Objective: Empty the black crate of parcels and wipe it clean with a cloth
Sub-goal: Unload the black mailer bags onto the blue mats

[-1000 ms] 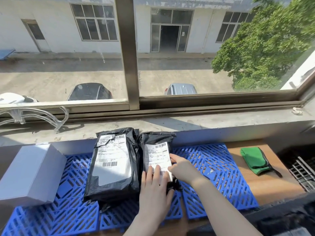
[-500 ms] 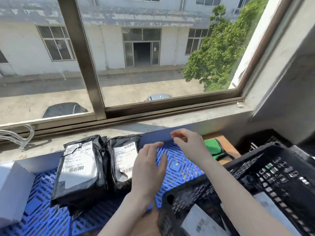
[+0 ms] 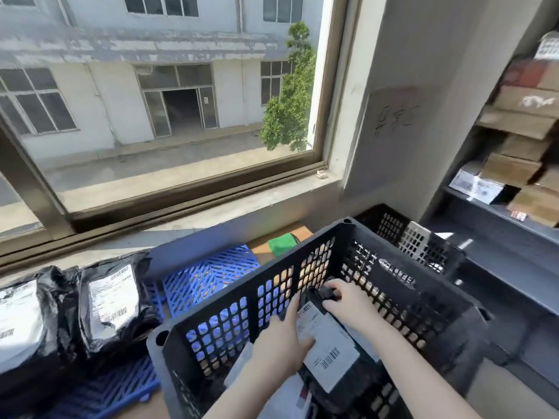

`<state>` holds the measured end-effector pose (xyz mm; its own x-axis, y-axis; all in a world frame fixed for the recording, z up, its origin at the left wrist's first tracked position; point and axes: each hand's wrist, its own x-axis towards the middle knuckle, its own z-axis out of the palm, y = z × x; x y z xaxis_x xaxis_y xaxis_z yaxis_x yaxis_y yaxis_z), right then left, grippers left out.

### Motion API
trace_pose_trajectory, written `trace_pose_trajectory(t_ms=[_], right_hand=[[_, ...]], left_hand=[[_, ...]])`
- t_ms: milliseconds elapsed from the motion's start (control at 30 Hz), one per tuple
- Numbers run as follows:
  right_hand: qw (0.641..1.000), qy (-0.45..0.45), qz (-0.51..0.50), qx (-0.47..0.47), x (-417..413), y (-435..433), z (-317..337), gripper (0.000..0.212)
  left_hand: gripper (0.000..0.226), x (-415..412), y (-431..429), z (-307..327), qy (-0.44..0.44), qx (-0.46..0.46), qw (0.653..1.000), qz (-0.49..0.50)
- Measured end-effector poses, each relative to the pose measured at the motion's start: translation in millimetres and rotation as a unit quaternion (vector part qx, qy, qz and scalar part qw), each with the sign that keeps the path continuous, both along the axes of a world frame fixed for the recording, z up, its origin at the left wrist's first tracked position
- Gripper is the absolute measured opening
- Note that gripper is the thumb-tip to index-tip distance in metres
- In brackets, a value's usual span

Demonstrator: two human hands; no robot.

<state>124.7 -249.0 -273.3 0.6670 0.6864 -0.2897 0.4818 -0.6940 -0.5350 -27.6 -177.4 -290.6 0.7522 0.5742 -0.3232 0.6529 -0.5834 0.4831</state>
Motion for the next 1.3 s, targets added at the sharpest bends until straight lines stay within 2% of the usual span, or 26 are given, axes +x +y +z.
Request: trace_pose_trajectory(t_ms=[100, 200, 467, 600, 767, 1000, 1133, 1300], right_hand=[[0.997, 0.016, 0.025, -0.069, 3, -11, -32, 0.063], [0.994, 0.049, 0.024, -0.099, 0, -18, -55, 0.076], [0.988, 0.037, 0.026, -0.144, -3, -12, -75, 0.074], [0.994, 0.031, 0.018, -0.101, -1, -10, -72, 0.066], [0.996, 0.026, -0.002, -0.080, 6, -15, -59, 0.067], [0.996, 0.005, -0.086, -0.019, 14, -38, -20, 0.059], [0.992, -0.036, -0.114, 0.050, 18, -47, 18, 0.056], [0.976, -0.094, -0.119, 0.153, 10, -44, 68, 0.057]], left_hand=[[0.091, 16, -24, -28, 0.086, -0.043, 0.995, 0.003], [0.097, 25, -38, -54, 0.101, -0.103, 0.989, 0.027], [0.088, 29, -50, -67, 0.082, -0.114, 0.988, 0.057], [0.091, 31, -48, -58, 0.042, -0.133, 0.989, 0.052], [0.094, 35, -46, -44, -0.022, -0.115, 0.990, 0.074], [0.085, 47, -51, -16, -0.134, -0.077, 0.986, 0.064], [0.078, 56, -56, 5, -0.225, -0.049, 0.972, 0.047], [0.072, 60, -47, 36, -0.348, -0.006, 0.936, 0.047]])
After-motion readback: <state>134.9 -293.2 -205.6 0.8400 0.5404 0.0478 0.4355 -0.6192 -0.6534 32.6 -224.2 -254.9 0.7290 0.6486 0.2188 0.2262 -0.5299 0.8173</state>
